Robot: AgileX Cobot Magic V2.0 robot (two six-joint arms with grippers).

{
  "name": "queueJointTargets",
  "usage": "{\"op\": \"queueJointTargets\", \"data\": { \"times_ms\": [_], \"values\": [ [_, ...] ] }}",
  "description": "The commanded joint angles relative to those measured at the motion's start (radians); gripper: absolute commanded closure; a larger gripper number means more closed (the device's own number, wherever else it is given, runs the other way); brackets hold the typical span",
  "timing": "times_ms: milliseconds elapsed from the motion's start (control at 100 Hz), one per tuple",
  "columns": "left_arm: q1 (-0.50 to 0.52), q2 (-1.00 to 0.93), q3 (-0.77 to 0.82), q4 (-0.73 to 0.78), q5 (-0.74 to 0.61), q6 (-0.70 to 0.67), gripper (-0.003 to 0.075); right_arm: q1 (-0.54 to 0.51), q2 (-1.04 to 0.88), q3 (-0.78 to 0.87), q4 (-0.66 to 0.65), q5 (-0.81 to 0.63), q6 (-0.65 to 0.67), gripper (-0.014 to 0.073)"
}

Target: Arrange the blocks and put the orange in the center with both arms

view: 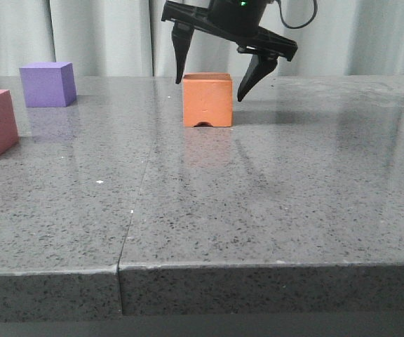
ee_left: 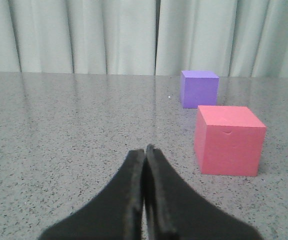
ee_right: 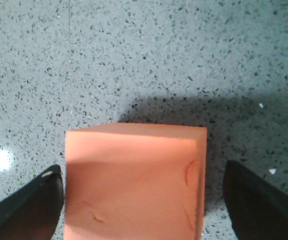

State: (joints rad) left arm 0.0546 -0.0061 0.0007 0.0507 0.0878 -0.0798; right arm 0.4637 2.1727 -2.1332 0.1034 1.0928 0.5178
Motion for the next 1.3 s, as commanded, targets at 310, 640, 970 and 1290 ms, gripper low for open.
{"op": "queueJointTargets", "data": {
  "times_ms": [310,640,970,1290],
  "values": [
    [-0.002,-0.027,0.04,-0.008,-0.088,-0.002,0.0741,-0.002,-0.091,-0.03,0.007,0.009,-0.004,-0.0049],
    [-0.002,-0.027,0.04,-0.008,-0.088,-0.002,0.0741,-0.002,-0.168,-0.03,0.005,0.048,-0.017,-0.0049],
    [-0.002,-0.027,0.04,-0.008,-0.088,-0.002,0.0741,-0.002,-0.224,-0.03,-0.038,0.224,-0.12,0.0181],
    [-0.002,-0.027,0.04,-0.008,-0.088,-0.002,0.0741,0.001,-0.3,-0.022,0.006,0.241,-0.241,0.066]
  ]
}}
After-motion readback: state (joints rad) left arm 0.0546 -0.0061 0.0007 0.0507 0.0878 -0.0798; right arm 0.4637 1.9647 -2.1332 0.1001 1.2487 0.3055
